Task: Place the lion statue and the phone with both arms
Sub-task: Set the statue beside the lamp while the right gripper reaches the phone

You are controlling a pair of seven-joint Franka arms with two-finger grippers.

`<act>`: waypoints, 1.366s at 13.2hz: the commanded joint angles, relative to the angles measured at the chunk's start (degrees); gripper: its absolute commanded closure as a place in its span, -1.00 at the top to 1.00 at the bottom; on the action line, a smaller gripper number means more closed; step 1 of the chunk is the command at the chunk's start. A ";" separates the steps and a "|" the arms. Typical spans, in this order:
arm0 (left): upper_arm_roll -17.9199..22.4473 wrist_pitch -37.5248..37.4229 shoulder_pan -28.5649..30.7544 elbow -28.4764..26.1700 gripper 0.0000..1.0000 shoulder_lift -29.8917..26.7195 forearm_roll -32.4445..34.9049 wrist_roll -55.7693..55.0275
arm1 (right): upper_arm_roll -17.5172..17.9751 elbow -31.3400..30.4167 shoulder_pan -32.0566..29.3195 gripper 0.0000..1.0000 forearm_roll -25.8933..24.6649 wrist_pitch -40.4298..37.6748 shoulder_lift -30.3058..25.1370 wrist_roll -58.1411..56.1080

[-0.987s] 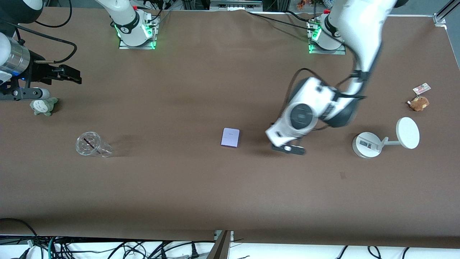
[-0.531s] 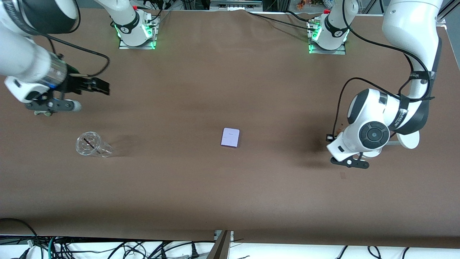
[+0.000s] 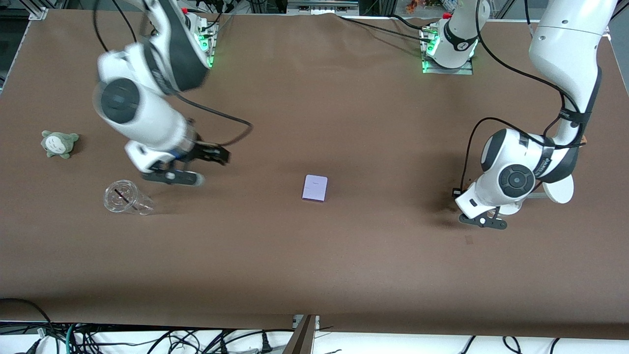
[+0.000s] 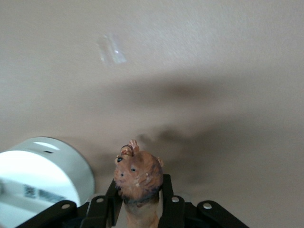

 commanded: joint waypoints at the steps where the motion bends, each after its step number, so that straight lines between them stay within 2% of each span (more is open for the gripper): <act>1: -0.61 1.52 1.73 -1.66 -0.32 -0.95 1.39 0.71 | -0.63 5.52 5.10 1.00 0.00 4.34 8.58 6.84; 3: -0.61 1.43 1.91 -1.48 0.99 -0.95 1.30 0.10 | -0.63 10.79 7.74 1.00 -0.27 6.36 14.73 11.52; 6: -1.13 -0.66 1.91 -0.26 1.00 -2.08 1.21 -0.17 | -0.72 16.35 9.77 1.00 -0.27 9.44 21.86 14.51; 11: -2.45 -12.17 1.29 7.29 1.00 -7.09 0.51 0.79 | -0.81 17.85 12.84 1.00 -0.36 17.43 28.29 16.53; 13: -3.15 -16.21 1.29 9.84 1.00 -10.07 0.33 0.97 | -0.98 21.61 14.51 1.00 -0.36 19.02 31.97 19.52; 15: -3.68 -22.44 1.29 14.48 1.00 -12.19 -1.06 1.14 | -0.99 26.01 15.31 1.00 -0.36 19.46 35.84 20.41; 18: -3.60 -31.93 1.91 25.03 1.00 -12.81 -8.17 1.14 | -1.07 27.52 16.54 1.00 -0.44 21.92 38.31 20.59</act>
